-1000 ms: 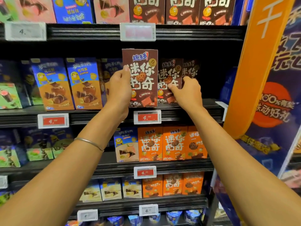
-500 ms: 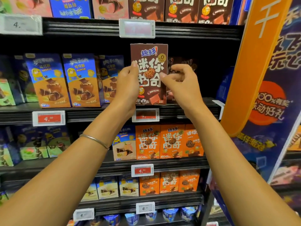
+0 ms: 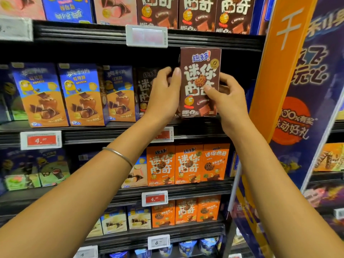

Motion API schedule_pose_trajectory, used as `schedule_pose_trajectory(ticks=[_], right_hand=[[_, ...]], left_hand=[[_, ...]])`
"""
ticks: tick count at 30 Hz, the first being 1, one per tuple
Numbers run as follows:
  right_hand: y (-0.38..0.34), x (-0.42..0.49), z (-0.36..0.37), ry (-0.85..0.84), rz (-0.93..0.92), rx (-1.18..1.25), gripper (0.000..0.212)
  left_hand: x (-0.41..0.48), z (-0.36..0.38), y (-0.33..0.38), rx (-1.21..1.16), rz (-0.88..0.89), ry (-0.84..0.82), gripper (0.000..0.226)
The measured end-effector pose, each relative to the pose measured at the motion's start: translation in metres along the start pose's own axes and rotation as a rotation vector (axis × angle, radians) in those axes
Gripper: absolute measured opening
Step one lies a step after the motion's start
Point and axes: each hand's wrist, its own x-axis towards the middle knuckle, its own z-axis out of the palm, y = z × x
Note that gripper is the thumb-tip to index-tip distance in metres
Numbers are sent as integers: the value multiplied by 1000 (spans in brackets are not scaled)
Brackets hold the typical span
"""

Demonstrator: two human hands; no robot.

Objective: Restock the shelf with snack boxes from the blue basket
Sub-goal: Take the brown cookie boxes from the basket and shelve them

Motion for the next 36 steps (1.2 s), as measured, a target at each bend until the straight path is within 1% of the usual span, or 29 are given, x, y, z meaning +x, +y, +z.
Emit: schedule_pose_trajectory(ticks=[3,6,9,11,13,16,18,20,22,24,26,29,33,36], right_hand=[[6,9,-10,90,38,-14,40],[13,16,-16,175,34,-77,39],[21,26,-18,249,20,-192,42],[26,32,-17,270,35,-263,45],[33,36,-16,307,74,-306,45],[46,40,-19,329,136,-262,43],[54,42,-22,347,151,-252,45],[58,45,-21,348,146,-275,46],[61,50,-20,334,140,-327,46],[65,55,-19,299,140,-364,44],[67,60,-16,241,167,-353,44],[70,66,-11,182,218,-311,46],[74,73,-6,138,279,-204,53],[73,78,-5,127,329,-106,65]], left_hand=[[15,-4,-8,387,129,81,48],[28,-7,-19,767,166,70,53],[36,-1,-26,933,126,-14,69],[39,4,-28,978,112,-52,80],[41,7,-30,991,139,-22,91],[45,7,-32,1043,213,61,107],[49,6,-32,1078,229,67,113],[52,4,-33,1106,216,53,114],[56,4,-33,1093,159,6,110],[59,4,-35,1043,102,-45,104],[59,3,-37,1024,91,-55,103],[58,2,-38,1073,139,-11,104],[54,2,-41,1240,243,84,108],[60,-2,-38,1278,295,78,112]])
